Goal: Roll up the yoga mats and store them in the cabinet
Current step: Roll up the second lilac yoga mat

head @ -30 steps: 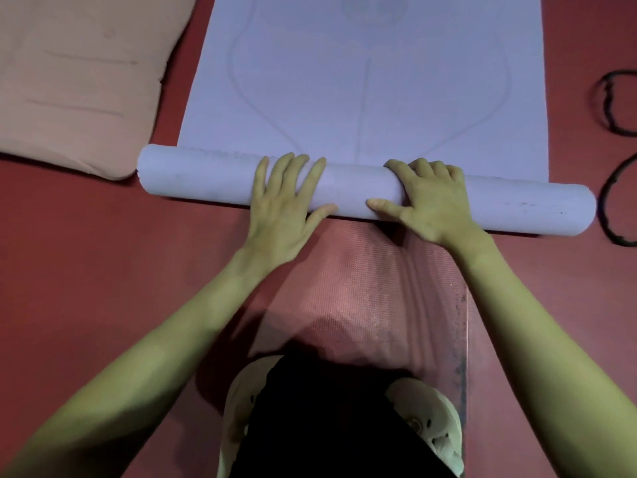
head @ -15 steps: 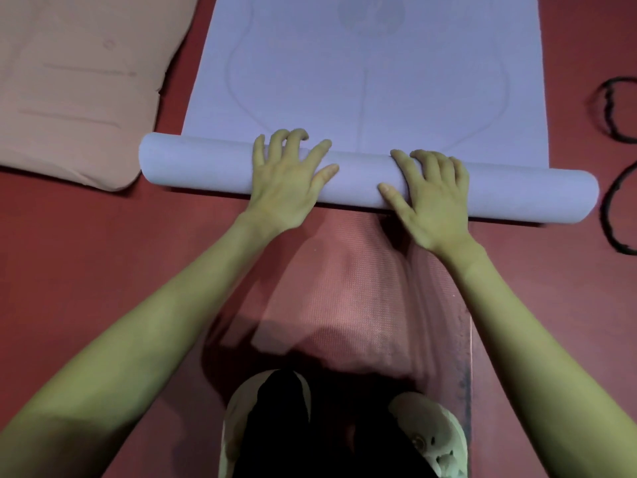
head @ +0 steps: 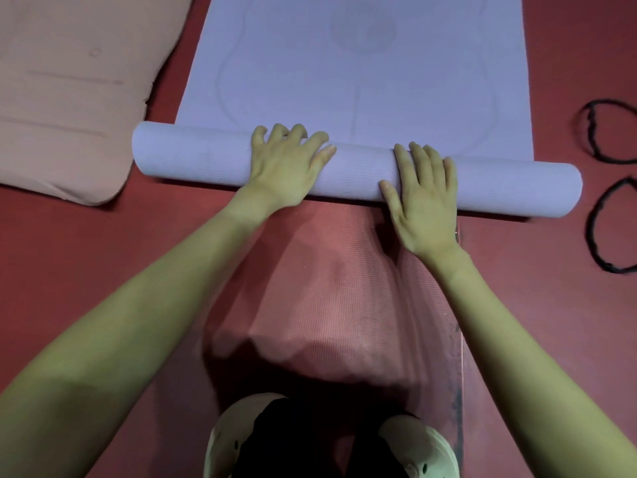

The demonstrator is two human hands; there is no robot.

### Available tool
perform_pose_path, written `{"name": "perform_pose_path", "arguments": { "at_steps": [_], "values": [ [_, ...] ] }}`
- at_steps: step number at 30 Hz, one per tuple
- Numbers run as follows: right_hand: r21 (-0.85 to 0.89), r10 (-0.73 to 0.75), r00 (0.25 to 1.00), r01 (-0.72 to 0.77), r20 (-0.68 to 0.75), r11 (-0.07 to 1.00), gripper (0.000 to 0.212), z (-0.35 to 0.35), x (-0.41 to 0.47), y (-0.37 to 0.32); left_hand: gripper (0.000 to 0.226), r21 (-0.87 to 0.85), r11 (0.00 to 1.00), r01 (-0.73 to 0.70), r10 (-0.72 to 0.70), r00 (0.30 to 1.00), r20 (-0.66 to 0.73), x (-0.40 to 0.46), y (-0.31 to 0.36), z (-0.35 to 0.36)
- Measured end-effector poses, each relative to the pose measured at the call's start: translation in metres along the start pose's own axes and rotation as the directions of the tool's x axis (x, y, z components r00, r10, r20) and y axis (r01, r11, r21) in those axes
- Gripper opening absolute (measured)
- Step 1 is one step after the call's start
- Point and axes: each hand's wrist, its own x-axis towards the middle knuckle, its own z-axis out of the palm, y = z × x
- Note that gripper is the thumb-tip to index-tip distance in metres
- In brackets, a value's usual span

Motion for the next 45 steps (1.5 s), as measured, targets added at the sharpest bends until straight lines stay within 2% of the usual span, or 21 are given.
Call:
{"name": "perform_pose_path", "arguments": {
  "at_steps": [3, 6, 9, 16, 20, 22, 25, 28, 30, 35, 39, 45],
  "values": [
    [0.019, -0.014, 1.0, 0.013, 0.014, 1.0, 0.059, 0.0, 0.007, 0.008, 0.066, -0.006, 1.0, 0.001, -0.001, 1.0, -0.015, -0.002, 0.0, 0.0],
    [0.008, -0.016, 0.999, 0.016, 0.032, 1.0, 0.061, 0.001, 0.025, 0.012, 0.062, -0.016, 1.0, -0.009, 0.007, 0.993, -0.12, -0.016, 0.002, 0.011],
    [-0.016, -0.01, 0.999, 0.01, 0.037, 1.0, 0.063, 0.003, 0.04, 0.016, 0.063, -0.014, 1.0, -0.026, 0.024, 0.987, -0.16, -0.018, 0.001, 0.021],
    [-0.015, -0.014, 1.0, 0.013, -0.013, 1.0, 0.057, 0.007, 0.045, 0.011, 0.073, -0.02, 1.0, -0.015, 0.014, 0.999, -0.042, 0.022, -0.01, 0.007],
    [-0.024, -0.043, 0.999, 0.042, -0.026, 0.999, 0.055, 0.011, 0.054, 0.015, 0.065, -0.017, 1.0, -0.024, 0.024, 1.0, 0.0, 0.045, -0.014, 0.003],
    [-0.03, -0.027, 0.999, 0.028, 0.019, 0.999, 0.061, 0.009, 0.067, 0.018, 0.074, 0.009, 1.0, -0.025, 0.026, 0.999, -0.033, 0.047, -0.015, 0.001],
    [0.026, -0.026, 0.986, 0.022, 0.168, 0.999, 0.079, 0.002, 0.082, 0.021, 0.082, 0.043, 0.999, -0.007, 0.01, 0.998, -0.066, 0.041, -0.015, 0.005],
    [0.014, -0.051, 0.951, 0.049, 0.306, 0.999, 0.105, -0.004, 0.09, 0.026, 0.1, 0.073, 0.995, -0.065, 0.066, 0.998, -0.014, 0.036, -0.018, 0.003],
    [-0.023, -0.062, 0.929, 0.075, 0.364, 0.997, 0.111, -0.009, 0.094, 0.027, 0.11, 0.099, 0.987, -0.124, 0.12, 0.991, 0.051, 0.044, -0.027, -0.005],
    [-0.075, -0.089, 0.932, 0.123, 0.351, 0.99, 0.086, -0.017, 0.104, 0.025, 0.108, 0.141, 0.965, -0.223, 0.211, 0.973, 0.099, 0.057, -0.037, -0.018],
    [-0.045, -0.104, 0.924, 0.13, 0.368, 0.99, 0.087, -0.031, 0.089, 0.024, 0.103, 0.161, 0.957, -0.241, 0.229, 0.97, 0.086, 0.041, -0.03, -0.026],
    [0.048, -0.137, 0.927, 0.129, 0.348, 0.991, 0.08, -0.051, 0.01, 0.015, 0.094, 0.063, 0.966, -0.251, 0.246, 0.966, 0.076, -0.043, -0.013, -0.03]
  ]
}}
